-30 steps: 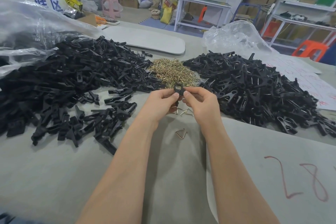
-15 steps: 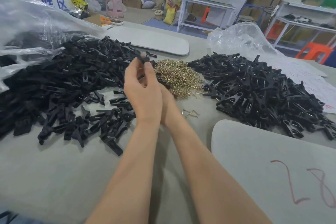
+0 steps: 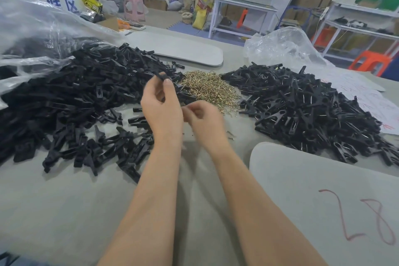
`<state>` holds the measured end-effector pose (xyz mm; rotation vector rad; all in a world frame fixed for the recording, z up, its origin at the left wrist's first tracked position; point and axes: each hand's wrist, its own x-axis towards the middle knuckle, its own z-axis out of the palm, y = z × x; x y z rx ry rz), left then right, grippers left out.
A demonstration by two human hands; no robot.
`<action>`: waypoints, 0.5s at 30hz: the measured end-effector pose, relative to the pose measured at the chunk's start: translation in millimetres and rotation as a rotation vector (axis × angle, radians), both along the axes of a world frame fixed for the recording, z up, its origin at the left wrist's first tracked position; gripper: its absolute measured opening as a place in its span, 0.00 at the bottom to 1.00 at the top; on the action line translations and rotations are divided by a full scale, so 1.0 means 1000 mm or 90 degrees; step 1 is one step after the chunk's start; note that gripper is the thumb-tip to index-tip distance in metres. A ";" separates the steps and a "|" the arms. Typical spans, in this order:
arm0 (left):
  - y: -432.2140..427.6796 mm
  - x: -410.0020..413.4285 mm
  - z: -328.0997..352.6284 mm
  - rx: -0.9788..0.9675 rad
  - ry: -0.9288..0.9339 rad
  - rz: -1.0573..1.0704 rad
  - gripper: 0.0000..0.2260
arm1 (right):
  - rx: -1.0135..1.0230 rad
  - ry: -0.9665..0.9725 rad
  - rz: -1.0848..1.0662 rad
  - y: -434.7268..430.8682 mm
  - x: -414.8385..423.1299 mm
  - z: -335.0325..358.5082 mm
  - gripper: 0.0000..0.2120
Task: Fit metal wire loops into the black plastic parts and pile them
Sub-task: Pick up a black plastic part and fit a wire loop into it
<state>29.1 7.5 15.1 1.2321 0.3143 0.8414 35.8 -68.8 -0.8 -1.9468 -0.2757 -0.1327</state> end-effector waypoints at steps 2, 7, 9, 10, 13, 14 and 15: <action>-0.003 0.005 -0.009 -0.028 0.118 -0.154 0.07 | 0.153 0.045 -0.055 -0.024 0.005 0.003 0.06; -0.021 0.004 -0.021 0.045 0.241 -0.401 0.10 | 0.198 0.021 -0.069 -0.060 0.001 -0.008 0.08; -0.022 0.002 -0.020 0.098 0.232 -0.412 0.07 | 0.171 0.007 -0.061 -0.063 0.001 -0.010 0.11; -0.021 0.001 -0.020 0.123 0.233 -0.411 0.09 | 0.164 0.007 -0.063 -0.063 0.001 -0.009 0.12; -0.020 -0.002 -0.018 0.148 0.228 -0.427 0.12 | 0.169 0.014 -0.075 -0.064 0.000 -0.007 0.11; -0.021 -0.003 -0.017 0.156 0.227 -0.436 0.11 | 0.174 0.013 -0.081 -0.065 0.001 -0.007 0.10; -0.022 -0.003 -0.017 0.163 0.225 -0.444 0.11 | 0.175 0.005 -0.088 -0.066 0.001 -0.007 0.09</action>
